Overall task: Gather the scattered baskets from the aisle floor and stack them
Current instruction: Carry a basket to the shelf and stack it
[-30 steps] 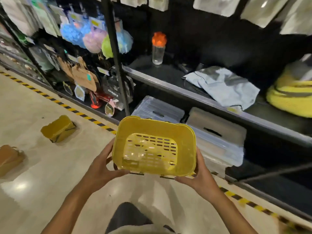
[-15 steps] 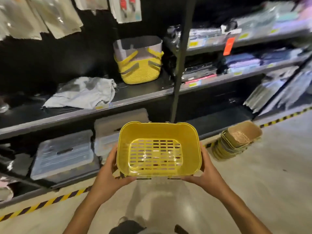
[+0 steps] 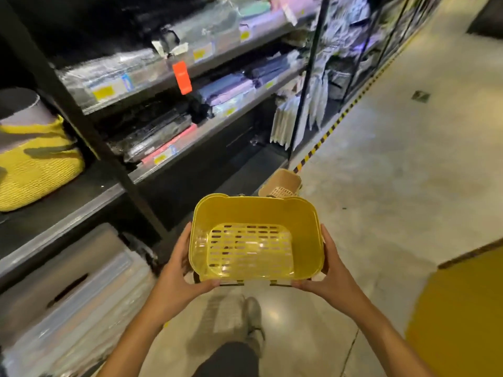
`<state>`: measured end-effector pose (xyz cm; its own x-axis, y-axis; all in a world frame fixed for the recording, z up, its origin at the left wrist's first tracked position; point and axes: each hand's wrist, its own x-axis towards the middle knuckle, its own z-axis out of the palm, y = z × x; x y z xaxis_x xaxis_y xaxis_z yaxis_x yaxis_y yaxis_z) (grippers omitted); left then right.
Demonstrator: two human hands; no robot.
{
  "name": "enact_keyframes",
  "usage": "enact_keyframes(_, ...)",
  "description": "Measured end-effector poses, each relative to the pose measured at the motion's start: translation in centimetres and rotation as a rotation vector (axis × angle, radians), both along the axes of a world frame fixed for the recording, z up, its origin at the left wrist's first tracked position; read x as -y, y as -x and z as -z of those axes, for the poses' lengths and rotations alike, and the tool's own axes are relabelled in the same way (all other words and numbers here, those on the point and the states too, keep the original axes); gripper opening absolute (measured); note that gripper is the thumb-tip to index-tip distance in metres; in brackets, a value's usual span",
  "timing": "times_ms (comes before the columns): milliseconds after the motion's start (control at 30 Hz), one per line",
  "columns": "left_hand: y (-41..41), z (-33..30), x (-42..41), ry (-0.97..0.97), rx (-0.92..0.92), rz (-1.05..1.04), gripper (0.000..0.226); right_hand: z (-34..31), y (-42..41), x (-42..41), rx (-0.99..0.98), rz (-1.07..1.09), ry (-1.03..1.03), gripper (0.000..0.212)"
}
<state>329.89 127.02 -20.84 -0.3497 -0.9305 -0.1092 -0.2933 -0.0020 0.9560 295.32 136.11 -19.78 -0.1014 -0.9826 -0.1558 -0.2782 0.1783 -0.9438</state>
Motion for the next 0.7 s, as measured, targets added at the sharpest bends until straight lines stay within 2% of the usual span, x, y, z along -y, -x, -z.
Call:
enact_keyframes(200,9.4,0.5,9.9,-0.038,-0.038,0.089,0.131,-0.7,8.3,7.2,-0.028,0.099,-0.080,0.143)
enact_keyframes(467,22.0,-0.4,19.5,-0.019,-0.069,0.143,0.122,-1.8,19.4,15.6,-0.040,0.143,-0.081,0.141)
enact_keyframes(700,31.8,0.5,24.3,-0.082,-0.069,0.038,0.130,-0.7,30.7,24.2,-0.060,0.012,-0.044,0.132)
